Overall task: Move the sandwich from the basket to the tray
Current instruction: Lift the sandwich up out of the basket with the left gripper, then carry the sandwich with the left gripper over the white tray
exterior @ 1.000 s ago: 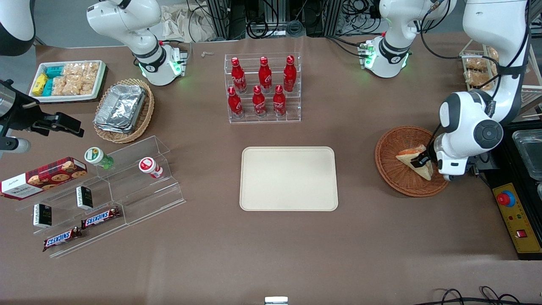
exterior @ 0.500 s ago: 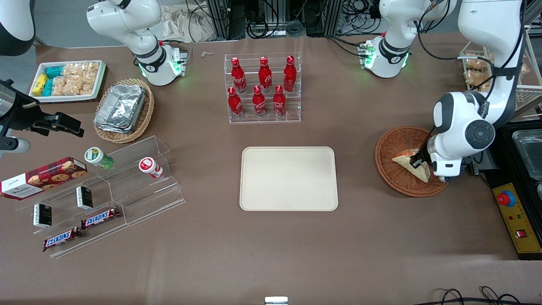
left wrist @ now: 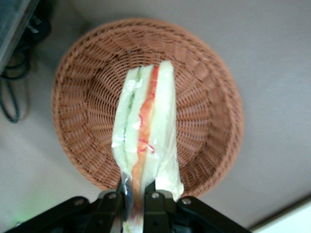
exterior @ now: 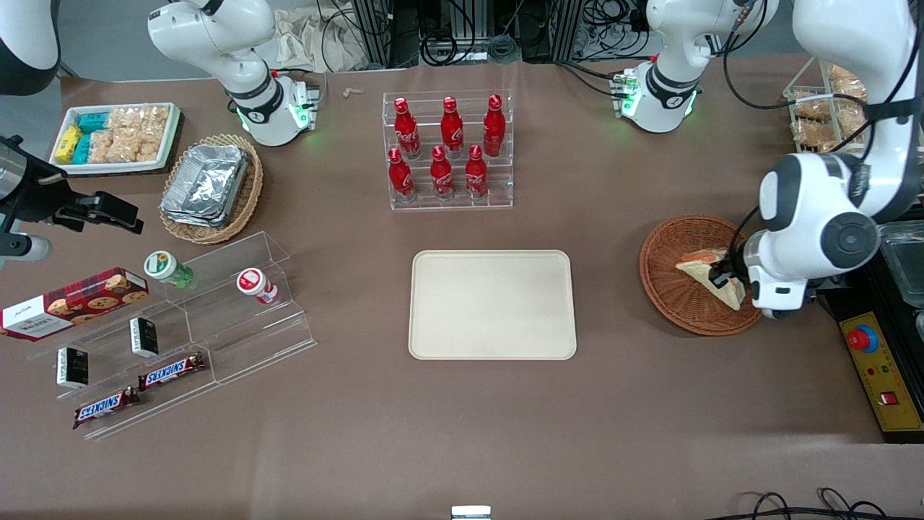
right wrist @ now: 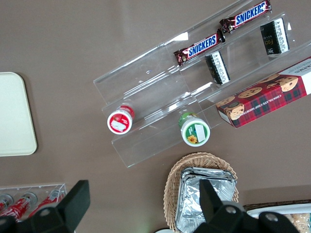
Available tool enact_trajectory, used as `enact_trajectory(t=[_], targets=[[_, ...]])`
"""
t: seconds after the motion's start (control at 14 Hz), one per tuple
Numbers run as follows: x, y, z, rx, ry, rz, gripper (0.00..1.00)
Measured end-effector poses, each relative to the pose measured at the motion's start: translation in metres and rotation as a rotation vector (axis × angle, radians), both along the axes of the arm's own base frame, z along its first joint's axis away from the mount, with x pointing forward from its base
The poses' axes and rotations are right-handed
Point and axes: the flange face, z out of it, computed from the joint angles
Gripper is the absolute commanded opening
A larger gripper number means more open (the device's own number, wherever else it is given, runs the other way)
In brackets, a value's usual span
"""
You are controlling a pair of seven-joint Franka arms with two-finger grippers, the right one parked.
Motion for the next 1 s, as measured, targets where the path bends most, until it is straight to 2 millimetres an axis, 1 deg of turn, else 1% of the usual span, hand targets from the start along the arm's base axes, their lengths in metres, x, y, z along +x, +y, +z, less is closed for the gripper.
enact_trajectory(t=[0.21,0.29,0.36,0.5,0.57,0.64,0.71,0.86,1.0], targets=[[0.018,-0.010,0.080,-0.017,0.023,-0.070,0.00],[0.021,-0.014,0.104,-0.027,0.016,-0.100,0.00],[0.024,-0.020,0.123,-0.036,0.000,-0.134,0.00],[0.027,-0.039,0.153,-0.051,-0.033,-0.189,0.00],[0.027,-0.051,0.164,-0.058,-0.044,-0.214,0.00],[0.026,-0.066,0.169,-0.066,-0.050,-0.244,0.00],[0.025,-0.081,0.170,-0.078,-0.050,-0.267,0.00],[0.024,-0.103,0.164,-0.130,-0.037,-0.295,0.00],[0.022,-0.129,0.153,-0.155,-0.013,-0.337,0.00]])
